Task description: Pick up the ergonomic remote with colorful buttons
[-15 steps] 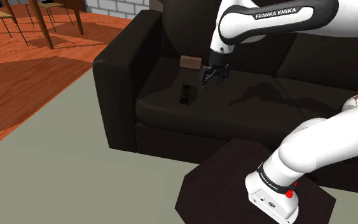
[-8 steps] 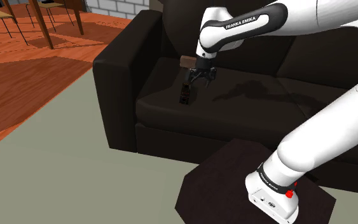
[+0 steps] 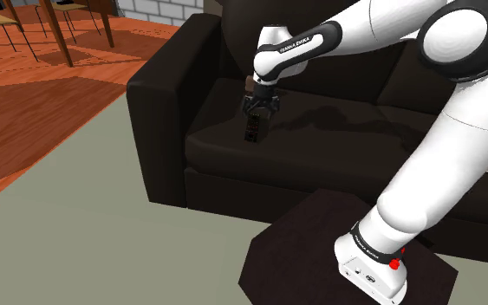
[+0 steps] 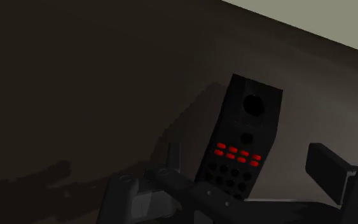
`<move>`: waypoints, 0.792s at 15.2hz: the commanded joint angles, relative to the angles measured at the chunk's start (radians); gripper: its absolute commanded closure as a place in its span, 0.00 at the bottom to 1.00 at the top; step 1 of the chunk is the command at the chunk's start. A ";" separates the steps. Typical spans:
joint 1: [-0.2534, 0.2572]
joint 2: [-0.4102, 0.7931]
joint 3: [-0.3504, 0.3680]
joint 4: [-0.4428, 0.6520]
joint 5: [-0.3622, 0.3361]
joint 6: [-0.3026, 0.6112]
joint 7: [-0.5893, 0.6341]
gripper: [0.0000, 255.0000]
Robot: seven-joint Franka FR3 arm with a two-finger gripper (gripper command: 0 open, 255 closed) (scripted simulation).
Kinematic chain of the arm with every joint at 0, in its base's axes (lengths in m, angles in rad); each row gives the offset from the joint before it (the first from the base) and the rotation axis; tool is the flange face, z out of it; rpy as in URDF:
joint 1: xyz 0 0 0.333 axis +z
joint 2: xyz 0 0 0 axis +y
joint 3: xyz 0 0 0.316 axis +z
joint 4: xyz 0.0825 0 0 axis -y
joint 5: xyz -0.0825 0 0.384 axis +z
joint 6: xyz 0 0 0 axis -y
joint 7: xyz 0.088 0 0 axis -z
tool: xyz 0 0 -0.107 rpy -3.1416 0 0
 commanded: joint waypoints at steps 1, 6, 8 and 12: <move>-0.004 0.078 -0.011 0.066 -0.016 0.016 0.040 0.00; -0.005 0.187 -0.030 0.143 -0.033 0.052 0.089 0.00; -0.004 0.202 -0.030 0.135 -0.035 0.075 0.091 0.00; -0.003 0.230 -0.032 0.123 -0.038 0.115 0.094 0.00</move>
